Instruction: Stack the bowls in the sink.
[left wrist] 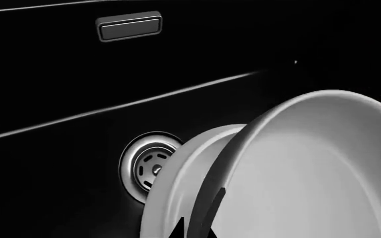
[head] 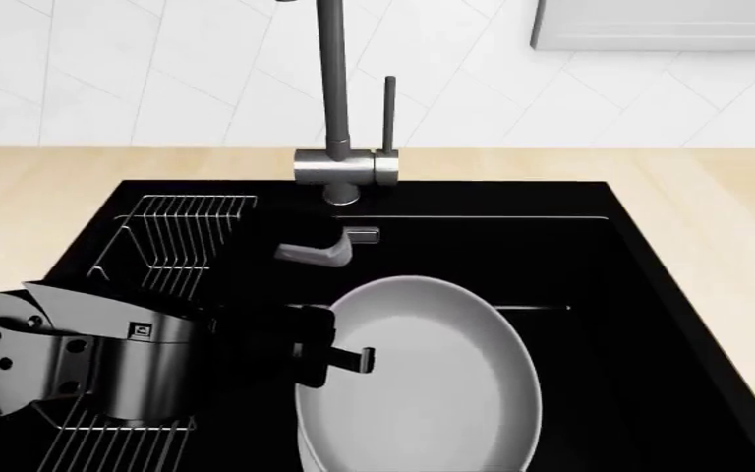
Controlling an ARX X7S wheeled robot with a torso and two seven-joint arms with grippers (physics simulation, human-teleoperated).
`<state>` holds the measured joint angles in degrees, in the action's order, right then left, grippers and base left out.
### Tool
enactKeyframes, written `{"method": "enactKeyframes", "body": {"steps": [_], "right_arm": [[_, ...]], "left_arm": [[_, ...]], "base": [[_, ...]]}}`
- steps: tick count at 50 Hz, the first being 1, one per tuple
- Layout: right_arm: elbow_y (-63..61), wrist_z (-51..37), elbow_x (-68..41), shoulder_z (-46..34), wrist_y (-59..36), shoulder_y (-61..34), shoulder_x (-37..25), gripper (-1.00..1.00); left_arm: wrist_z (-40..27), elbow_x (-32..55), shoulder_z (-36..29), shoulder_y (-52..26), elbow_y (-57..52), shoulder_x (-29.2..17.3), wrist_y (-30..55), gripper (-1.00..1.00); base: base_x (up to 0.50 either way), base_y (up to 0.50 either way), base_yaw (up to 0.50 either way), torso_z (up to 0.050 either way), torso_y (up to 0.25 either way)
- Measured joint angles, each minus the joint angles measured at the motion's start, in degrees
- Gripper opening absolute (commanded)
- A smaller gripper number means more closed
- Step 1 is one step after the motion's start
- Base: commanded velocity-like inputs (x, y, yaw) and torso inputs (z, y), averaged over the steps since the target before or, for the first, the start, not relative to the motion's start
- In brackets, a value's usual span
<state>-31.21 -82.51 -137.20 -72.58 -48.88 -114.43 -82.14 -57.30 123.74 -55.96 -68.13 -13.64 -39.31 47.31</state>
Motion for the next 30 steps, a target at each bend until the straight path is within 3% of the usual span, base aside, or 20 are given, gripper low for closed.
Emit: {"method": "enactKeyframes", "body": {"steps": [30], "right_arm": [[-0.09, 0.34, 0.46, 0.47, 0.09, 1.0, -0.25, 1.0]], "left_arm": [[0.37, -1.79, -2.16, 0.11, 1.69, 1.59, 0.81, -1.0]], "base": [[0.0, 0.0, 0.0, 0.0, 0.0]]}}
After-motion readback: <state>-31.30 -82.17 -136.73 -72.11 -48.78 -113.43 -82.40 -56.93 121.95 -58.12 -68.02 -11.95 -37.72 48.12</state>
